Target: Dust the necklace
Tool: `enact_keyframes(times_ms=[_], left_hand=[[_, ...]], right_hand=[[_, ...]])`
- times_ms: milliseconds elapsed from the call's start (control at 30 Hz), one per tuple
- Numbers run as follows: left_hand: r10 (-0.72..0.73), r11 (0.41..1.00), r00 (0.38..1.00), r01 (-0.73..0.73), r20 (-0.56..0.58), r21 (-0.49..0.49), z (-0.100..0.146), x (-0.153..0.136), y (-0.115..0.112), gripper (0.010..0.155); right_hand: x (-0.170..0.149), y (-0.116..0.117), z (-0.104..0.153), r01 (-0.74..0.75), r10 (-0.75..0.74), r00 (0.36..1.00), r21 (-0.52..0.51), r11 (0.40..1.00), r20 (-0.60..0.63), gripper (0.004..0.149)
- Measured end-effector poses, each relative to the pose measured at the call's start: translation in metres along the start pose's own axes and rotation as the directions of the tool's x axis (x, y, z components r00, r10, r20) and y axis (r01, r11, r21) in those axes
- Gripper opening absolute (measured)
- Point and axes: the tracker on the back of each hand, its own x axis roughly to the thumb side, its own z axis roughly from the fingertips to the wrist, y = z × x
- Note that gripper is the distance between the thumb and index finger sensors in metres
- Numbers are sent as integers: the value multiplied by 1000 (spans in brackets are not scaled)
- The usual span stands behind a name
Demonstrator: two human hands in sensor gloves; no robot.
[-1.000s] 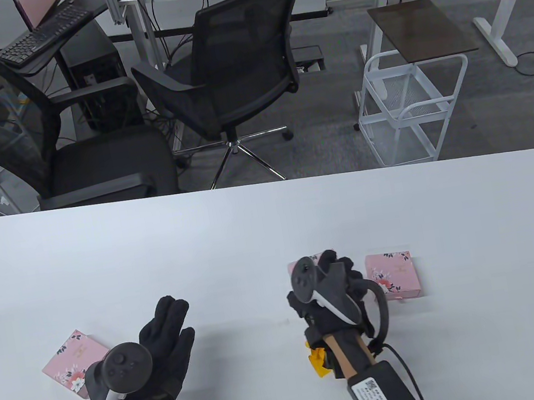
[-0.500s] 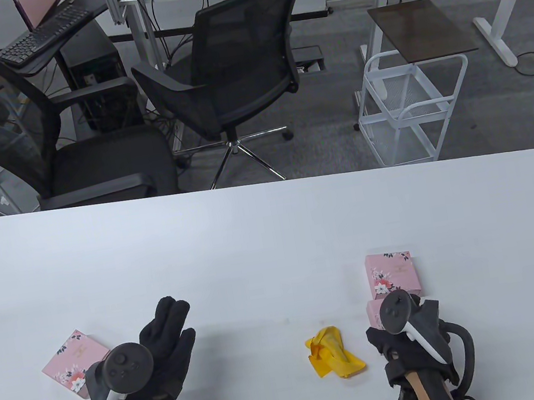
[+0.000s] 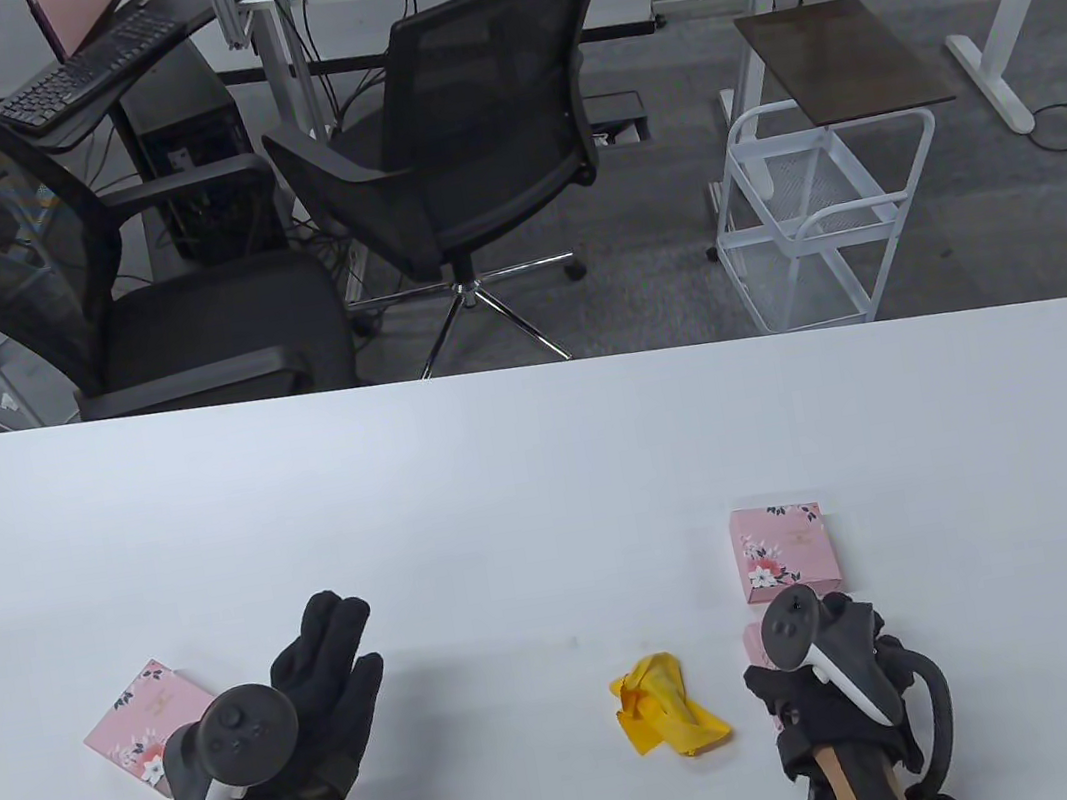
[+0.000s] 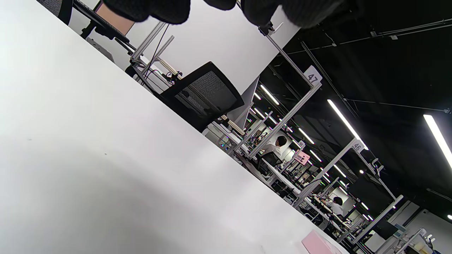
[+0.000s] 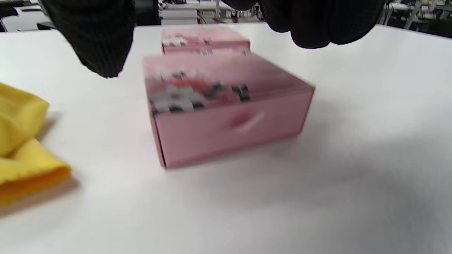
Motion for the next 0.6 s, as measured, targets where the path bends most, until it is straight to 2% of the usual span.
enact_keyframes(times_ms=[67,167,367,467,533,600], left_hand=[[8,1000,1000,-8,-5,12,0,-1,3,59],[19,999,999,-17,-29,44,0,-7,11,59],[-1,987,989,24,-147,158,3,-32,39,63],[-64,983,964,106,-257,152,6,-53,52,68],[-117,982,934,160,-339,102,6,-68,58,72],[-176,976,889,215,-423,45,5,-82,62,77]], right_hand=[[14,-15,8,46,-42,998,-80,996,54,102],[38,-26,18,158,-133,980,-169,973,151,96],[86,-14,34,269,-193,930,-220,938,313,88],[92,-2,35,297,-203,917,-248,922,342,85],[90,0,35,258,-167,926,-244,935,338,83],[87,3,36,279,-175,921,-276,920,348,81]])
